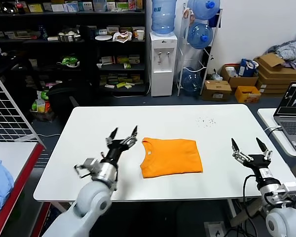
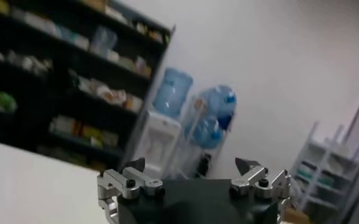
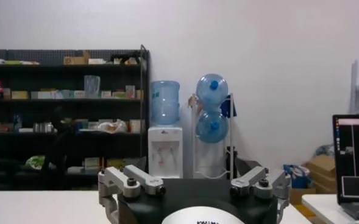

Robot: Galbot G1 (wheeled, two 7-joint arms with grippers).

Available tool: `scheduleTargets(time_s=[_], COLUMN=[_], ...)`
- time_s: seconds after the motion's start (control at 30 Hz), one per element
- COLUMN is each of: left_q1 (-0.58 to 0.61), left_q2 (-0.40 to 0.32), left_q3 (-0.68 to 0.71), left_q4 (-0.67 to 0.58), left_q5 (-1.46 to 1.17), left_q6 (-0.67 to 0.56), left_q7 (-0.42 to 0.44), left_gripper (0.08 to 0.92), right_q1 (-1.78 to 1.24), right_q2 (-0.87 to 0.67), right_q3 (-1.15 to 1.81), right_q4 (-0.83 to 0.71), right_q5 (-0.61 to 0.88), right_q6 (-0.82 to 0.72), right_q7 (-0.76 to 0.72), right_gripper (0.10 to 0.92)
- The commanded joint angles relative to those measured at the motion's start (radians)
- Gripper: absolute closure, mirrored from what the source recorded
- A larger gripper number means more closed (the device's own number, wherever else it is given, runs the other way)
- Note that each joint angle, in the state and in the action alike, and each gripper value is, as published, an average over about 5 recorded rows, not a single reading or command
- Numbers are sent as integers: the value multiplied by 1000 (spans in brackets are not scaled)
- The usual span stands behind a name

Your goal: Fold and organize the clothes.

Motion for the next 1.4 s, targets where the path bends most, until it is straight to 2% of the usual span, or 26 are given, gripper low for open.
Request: scheduleTargets(time_s=[0.03,0.27,0.5,1.03,1.4], left_q1=[642,881,996,949,934], left_q2=[-2,18,6,-60,-91], left_q3=[-549,-514,-480,-455,-450], left_q4=[-148,-228,-296,-338,-344], left_q5=[393,366,394,397,397], left_q6=[-372,-398,-391,-289,-269], left_q7=[328,265,231,156,149], left_gripper=[93,79,79,79,79], right_q1=[-133,-266,-421,-437,-425], right_q2=[80,170,231,273,297], right_q3=[99,109,103,101,109], right_q4=[63,116,162,157,158], right_q5=[-35,-112,-160,-181,-181], right_q6=[59,123,182,205,206], right_q7=[-48,-42,-52,-50,-51], right_gripper=[104,104,104,104,104])
